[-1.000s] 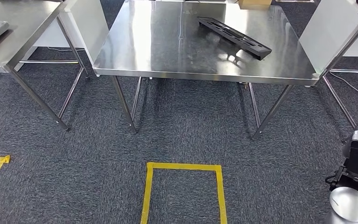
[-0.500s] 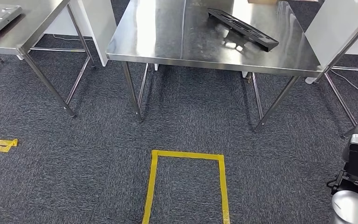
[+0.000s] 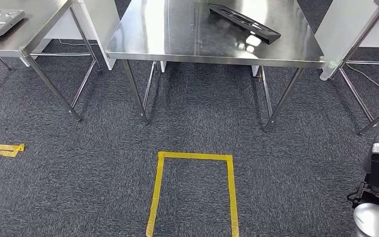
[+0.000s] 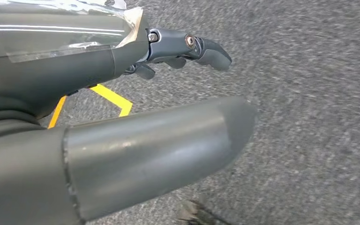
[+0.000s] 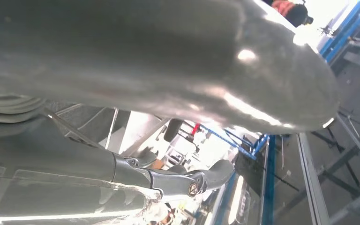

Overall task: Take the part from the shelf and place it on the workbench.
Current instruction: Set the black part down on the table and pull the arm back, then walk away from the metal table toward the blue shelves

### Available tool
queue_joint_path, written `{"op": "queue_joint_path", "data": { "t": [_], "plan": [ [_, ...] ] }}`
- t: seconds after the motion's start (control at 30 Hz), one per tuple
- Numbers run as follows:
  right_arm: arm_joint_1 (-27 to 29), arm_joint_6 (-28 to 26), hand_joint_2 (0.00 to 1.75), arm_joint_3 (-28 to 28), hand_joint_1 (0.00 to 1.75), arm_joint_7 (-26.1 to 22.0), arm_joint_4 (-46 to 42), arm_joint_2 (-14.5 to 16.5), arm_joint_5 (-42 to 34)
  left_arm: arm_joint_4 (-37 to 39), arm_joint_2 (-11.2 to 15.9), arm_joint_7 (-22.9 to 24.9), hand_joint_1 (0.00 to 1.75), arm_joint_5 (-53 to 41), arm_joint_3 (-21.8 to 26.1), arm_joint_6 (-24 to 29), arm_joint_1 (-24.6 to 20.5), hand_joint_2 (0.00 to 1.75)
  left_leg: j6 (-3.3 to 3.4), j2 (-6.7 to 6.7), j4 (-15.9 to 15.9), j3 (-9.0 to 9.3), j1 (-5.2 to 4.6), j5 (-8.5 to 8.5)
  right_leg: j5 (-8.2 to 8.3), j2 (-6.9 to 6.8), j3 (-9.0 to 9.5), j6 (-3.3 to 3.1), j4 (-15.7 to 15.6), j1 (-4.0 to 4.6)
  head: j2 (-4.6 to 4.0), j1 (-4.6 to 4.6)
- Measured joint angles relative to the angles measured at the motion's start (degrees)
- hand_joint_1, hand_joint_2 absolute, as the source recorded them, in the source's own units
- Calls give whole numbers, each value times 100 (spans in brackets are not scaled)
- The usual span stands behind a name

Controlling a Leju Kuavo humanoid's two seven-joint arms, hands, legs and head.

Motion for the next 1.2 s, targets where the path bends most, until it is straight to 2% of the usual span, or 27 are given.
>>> {"op": "queue_joint_path", "data": {
  "t": [0.03,0.1,0.17,0.23,0.3,0.33,0.4,0.43,0.47,0.5,0.53,0.6,0.63,0.67,0.7,0.73,0.8,0.83,0.87,0.93,0.97,1.0,1.03,1.07,1.1,1.13,1.2],
  "plan": [
    [-10,4,0,9,0,-2,32,-16,-12,3,5,-8,0,-1,0,-2,0,0,24,0,-86,154,-2,129,50,0,-89,2,28,19,0,0],
    [-33,10,0,36,0,-6,87,-48,-23,6,28,-24,0,-6,0,-4,-2,0,115,-3,-783,714,-21,358,128,3,-230,20,79,42,0,1],
    [-62,11,0,66,0,-16,129,-74,-29,7,59,-44,0,-10,-1,-8,-8,0,201,-6,-1525,1205,-58,353,208,-7,-302,76,106,60,0,6],
    [-95,-2,0,93,0,-37,165,-104,-59,9,79,-72,0,-12,-1,-8,-11,0,249,-7,-1794,1322,-107,335,304,-28,-346,160,103,45,0,5],
    [-112,-37,0,122,0,-54,202,-150,-108,13,89,-88,0,-21,3,-3,-6,0,300,7,-1861,1225,-110,461,288,-32,-421,210,156,23,0,-2],
    [-114,-54,0,134,0,-56,221,-170,-128,15,93,-91,0,-27,5,-1,-5,0,333,19,-1893,1158,-101,543,165,-22,-486,202,262,21,0,7],
    [-119,-87,0,158,0,-60,268,-207,-154,18,96,-93,0,-34,9,2,-7,0,359,39,-1920,980,-87,702,-329,6,-662,145,775,7,0,26],
    [-120,-97,0,170,0,-60,292,-216,-165,19,98,-95,0,-34,12,2,-8,0,359,47,-1918,881,-85,781,-558,13,-733,139,1129,-9,0,40],
    [-120,-107,0,184,0,-61,317,-224,-179,21,98,-96,0,-34,15,1,-6,0,340,56,-1916,784,-82,863,-693,17,-766,171,1464,-28,0,41],
    [-119,-115,0,196,0,-61,341,-227,-195,25,98,-97,0,-34,17,1,-6,0,323,63,-1910,681,-76,947,-679,18,-740,244,1681,-48,0,40],
    [-118,-122,0,207,0,-62,362,-231,-209,31,98,-101,0,-35,19,-1,-6,0,299,70,-1898,573,-64,1031,-547,19,-644,345,1741,-70,0,40],
    [-122,-132,0,226,0,-75,401,-239,-235,44,103,-109,0,-41,19,-4,-5,0,230,74,-1831,350,-35,1175,-241,23,-176,528,1265,-125,0,41],
    [-134,-134,0,237,0,-86,422,-244,-245,51,115,-115,0,-46,19,-5,-5,0,189,72,-1776,253,-32,1231,-256,35,172,558,792,-133,0,52],
    [-147,-137,0,248,0,-98,441,-253,-256,58,127,-121,0,-55,19,-4,-4,0,150,70,-1727,185,-38,1281,-359,47,451,530,358,-130,0,57],
    [-159,-142,0,261,0,-107,464,-266,-266,67,138,-126,0,-69,19,-2,-3,0,122,68,-1696,147,-50,1334,-487,57,626,477,60,-116,0,61],
    [-170,-146,0,275,0,-114,487,-282,-273,75,149,-130,0,-84,19,1,0,0,98,64,-1688,127,-56,1395,-581,64,701,416,-92,-88,0,63],
    [-170,-168,0,295,0,-119,526,-312,-287,86,158,-142,0,-111,19,0,16,0,54,57,-1679,87,-37,1428,-534,45,599,291,-57,-105,0,50],
    [-157,-181,0,301,0,-120,536,-320,-297,91,165,-153,0,-116,19,-3,26,0,30,54,-1583,47,-21,1272,-477,33,538,214,-40,-116,0,46],
    [-139,-196,0,303,0,-124,541,-330,-309,96,166,-166,0,-121,19,-7,35,0,8,52,-1374,-15,-7,999,-409,21,466,139,-38,-127,0,39],
    [-85,-211,0,307,0,-137,543,-346,-333,103,168,-183,0,-137,19,-4,39,0,-21,41,-626,-161,4,322,-269,7,306,41,-30,-97,0,29],
    [-63,-213,0,307,0,-145,543,-352,-341,105,170,-184,0,-145,19,1,38,0,-27,35,-229,-216,4,147,-207,3,230,27,-26,-79,0,25],
    [-37,-214,0,307,0,-151,543,-355,-345,106,171,-183,0,-156,19,5,37,0,-27,30,68,-222,4,145,-145,2,152,25,-20,-65,0,26],
    [-15,-216,0,307,0,-158,543,-355,-346,108,171,-182,0,-163,19,7,37,0,-17,28,194,-164,4,279,-93,3,78,31,-13,-55,0,26],
    [8,-219,0,307,0,-162,543,-354,-346,110,171,-181,0,-168,19,7,36,0,1,27,110,-3,4,466,-37,5,13,45,-4,-48,0,25],
    [30,-221,0,308,0,-167,541,-354,-345,112,171,-181,0,-172,19,7,35,0,25,23,-185,266,4,605,9,8,-45,67,7,-44,0,25],
    [46,-222,0,308,0,-170,537,-354,-343,113,173,-181,0,-173,19,8,34,0,53,15,-624,607,-3,629,42,10,-86,92,20,-33,0,24],
    [60,-223,0,308,0,-172,526,-363,-335,116,180,-182,0,-175,19,9,27,0,99,0,-1423,1162,-23,479,99,7,-128,163,45,-10,0,29]
  ]
}}
